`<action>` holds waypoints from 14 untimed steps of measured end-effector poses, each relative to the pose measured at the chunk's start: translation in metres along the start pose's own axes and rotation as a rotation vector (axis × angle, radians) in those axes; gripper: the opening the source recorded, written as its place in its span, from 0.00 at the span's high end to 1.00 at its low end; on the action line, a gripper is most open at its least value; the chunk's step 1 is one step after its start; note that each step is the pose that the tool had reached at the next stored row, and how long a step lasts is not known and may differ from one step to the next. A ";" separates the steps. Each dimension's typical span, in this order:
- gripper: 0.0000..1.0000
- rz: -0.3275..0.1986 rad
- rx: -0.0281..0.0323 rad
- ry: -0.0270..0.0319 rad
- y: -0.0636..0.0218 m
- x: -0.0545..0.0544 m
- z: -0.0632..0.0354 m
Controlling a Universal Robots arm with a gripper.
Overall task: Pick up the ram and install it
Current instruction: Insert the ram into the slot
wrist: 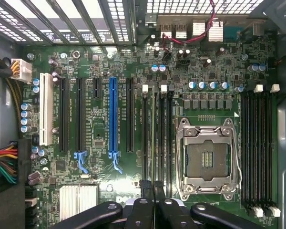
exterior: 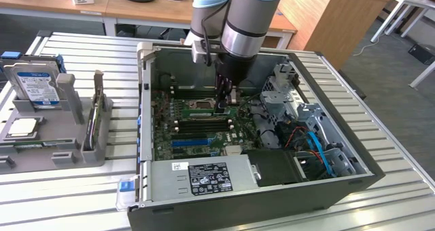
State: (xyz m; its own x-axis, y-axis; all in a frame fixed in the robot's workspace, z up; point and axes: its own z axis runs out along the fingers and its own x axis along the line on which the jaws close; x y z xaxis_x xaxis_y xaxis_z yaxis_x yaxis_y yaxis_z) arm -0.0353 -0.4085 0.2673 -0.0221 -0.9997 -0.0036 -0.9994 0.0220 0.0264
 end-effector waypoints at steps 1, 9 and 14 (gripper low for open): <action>0.88 0.000 0.0000 0.0000 0.0004 0.000 0.0000; 0.88 0.000 0.0001 0.0000 0.0004 0.001 0.0012; 0.88 0.000 0.0003 0.0003 0.0003 0.001 0.0050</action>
State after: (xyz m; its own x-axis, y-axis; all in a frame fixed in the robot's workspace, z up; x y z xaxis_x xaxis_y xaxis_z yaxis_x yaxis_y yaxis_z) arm -0.0358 -0.4096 0.2623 -0.0221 -0.9998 -0.0033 -0.9994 0.0220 0.0261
